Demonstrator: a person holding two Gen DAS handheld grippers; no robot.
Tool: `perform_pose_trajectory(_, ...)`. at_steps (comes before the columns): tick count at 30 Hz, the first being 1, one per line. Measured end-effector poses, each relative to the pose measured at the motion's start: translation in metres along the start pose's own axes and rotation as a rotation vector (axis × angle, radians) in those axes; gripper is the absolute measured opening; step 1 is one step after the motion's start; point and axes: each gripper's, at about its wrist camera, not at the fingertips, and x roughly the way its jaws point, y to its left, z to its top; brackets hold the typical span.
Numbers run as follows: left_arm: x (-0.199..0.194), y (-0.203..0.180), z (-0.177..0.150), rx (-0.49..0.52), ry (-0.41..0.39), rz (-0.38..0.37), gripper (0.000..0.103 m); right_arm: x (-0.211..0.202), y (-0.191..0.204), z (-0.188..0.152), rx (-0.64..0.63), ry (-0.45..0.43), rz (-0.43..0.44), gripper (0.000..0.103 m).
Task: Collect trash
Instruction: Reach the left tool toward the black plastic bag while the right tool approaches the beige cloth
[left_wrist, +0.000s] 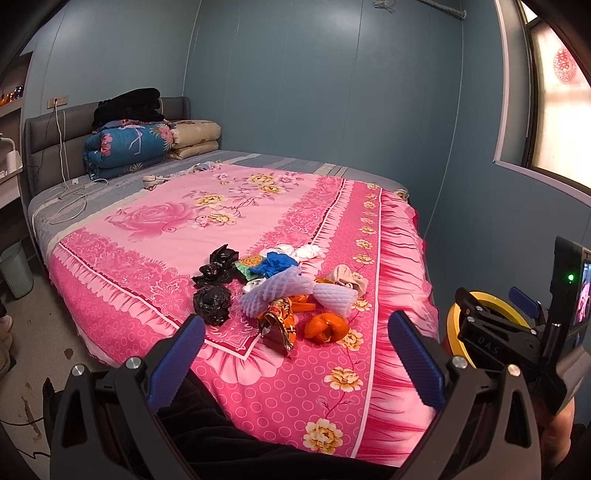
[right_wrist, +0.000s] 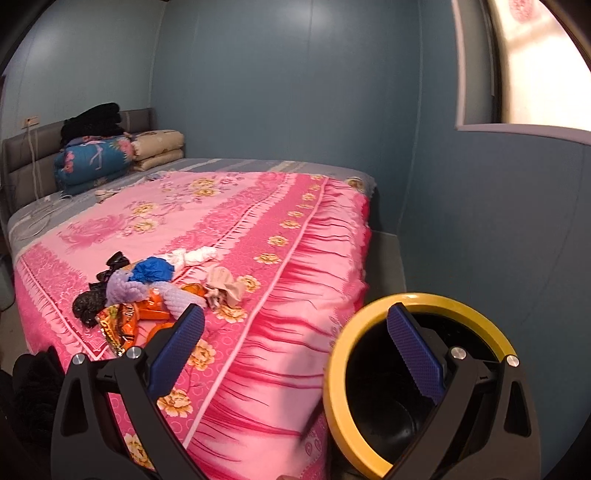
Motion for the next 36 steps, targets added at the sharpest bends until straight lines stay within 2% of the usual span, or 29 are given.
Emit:
perform_pose_trajectory(5, 0.016, 0.012, 0.001, -0.034, 0.055, 0.007, 0.096, 0.014, 0.006, 0.018, 0.003, -0.016, 0.082, 0.095)
perform_pose_trajectory(11, 0.041, 0.05, 0.017, -0.028, 0.082, 0.111, 0.096, 0.056, 0.025, 0.039, -0.035, 0.062, 0.116, 0.095)
perform_pose_trajectory(16, 0.078, 0.086, 0.032, -0.017, 0.17, 0.166, 0.096, 0.104, 0.046, 0.05, -0.074, 0.196, 0.193, 0.095)
perform_pose_trajectory(20, 0.113, 0.113, 0.044, -0.043, 0.237, 0.167, 0.096, 0.153, 0.053, 0.058, -0.021, 0.341, 0.279, 0.095)
perform_pose_trajectory(22, 0.134, 0.126, 0.048, -0.056, 0.279, 0.16, 0.096, 0.175, 0.055, 0.064, 0.007, 0.4, 0.291, 0.095)
perform_pose_trajectory(24, 0.153, 0.134, 0.049, -0.063, 0.306, 0.192, 0.096, 0.194, 0.056, 0.069, 0.032, 0.454, 0.296, 0.095)
perform_pose_trajectory(27, 0.182, 0.145, 0.049, -0.077, 0.347, 0.154, 0.096, 0.219, 0.059, 0.076, 0.054, 0.514, 0.298, 0.095)
perform_pose_trajectory(30, 0.205, 0.153, 0.047, -0.09, 0.382, 0.15, 0.096, 0.247, 0.064, 0.076, 0.067, 0.582, 0.295, 0.095)
perform_pose_trajectory(36, 0.227, 0.148, 0.04, -0.057, 0.413, 0.085, 0.096, 0.281, 0.074, 0.064, 0.083, 0.66, 0.284, 0.094)
